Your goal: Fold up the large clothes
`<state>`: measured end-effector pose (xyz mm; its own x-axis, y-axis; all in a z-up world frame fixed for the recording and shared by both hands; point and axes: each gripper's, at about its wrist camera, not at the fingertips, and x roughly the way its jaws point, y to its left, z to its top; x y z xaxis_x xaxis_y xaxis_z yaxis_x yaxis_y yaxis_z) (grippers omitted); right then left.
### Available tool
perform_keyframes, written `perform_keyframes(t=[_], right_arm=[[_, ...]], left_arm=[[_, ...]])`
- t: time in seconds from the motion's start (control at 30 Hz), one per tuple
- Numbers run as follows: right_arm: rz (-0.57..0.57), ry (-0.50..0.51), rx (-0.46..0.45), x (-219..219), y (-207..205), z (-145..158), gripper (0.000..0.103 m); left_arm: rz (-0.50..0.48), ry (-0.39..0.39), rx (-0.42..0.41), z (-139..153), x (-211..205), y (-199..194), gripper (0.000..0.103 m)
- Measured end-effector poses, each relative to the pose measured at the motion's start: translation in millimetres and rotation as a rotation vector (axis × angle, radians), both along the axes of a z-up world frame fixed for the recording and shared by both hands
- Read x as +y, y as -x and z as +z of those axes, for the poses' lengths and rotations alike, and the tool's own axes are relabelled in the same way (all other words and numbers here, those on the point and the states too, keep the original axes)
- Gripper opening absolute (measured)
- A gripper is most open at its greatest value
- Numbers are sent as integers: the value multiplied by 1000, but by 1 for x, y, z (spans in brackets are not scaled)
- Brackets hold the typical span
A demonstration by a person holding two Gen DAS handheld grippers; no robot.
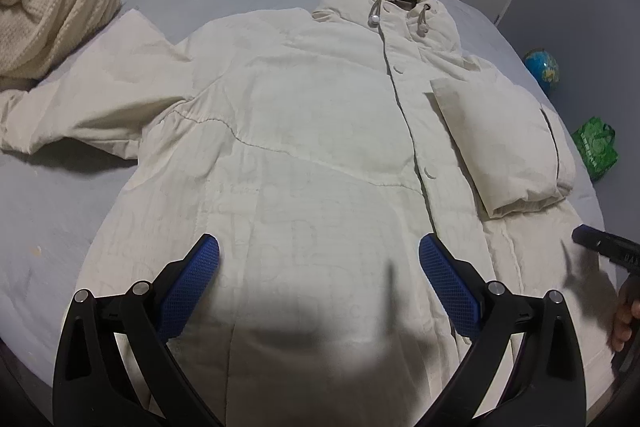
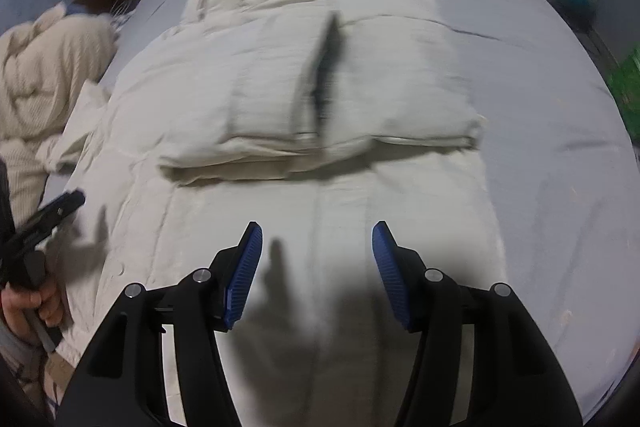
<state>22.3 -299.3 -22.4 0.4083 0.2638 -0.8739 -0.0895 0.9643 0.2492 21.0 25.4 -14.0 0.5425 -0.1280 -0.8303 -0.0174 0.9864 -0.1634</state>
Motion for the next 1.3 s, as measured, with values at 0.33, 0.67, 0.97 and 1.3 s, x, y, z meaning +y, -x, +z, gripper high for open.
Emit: perform_keyframes(t=[0.33,0.67,0.97,1.3], right_arm=[[-148,-143,7,-31,1,-14,54],[-382,-115,-6,-64,13,-13,54],[-380,-175,9,-70,14,-19,58],[-376,-175,6,-66,12,-17,58]], left_arm=[[-265,-205,-97,21,-82,6,96],[-496,-369,-131,17,-195,-25,85],[-561,-414,-91,0,-221,-58,16],[-224,-177,-181,56,-111,-83,2]])
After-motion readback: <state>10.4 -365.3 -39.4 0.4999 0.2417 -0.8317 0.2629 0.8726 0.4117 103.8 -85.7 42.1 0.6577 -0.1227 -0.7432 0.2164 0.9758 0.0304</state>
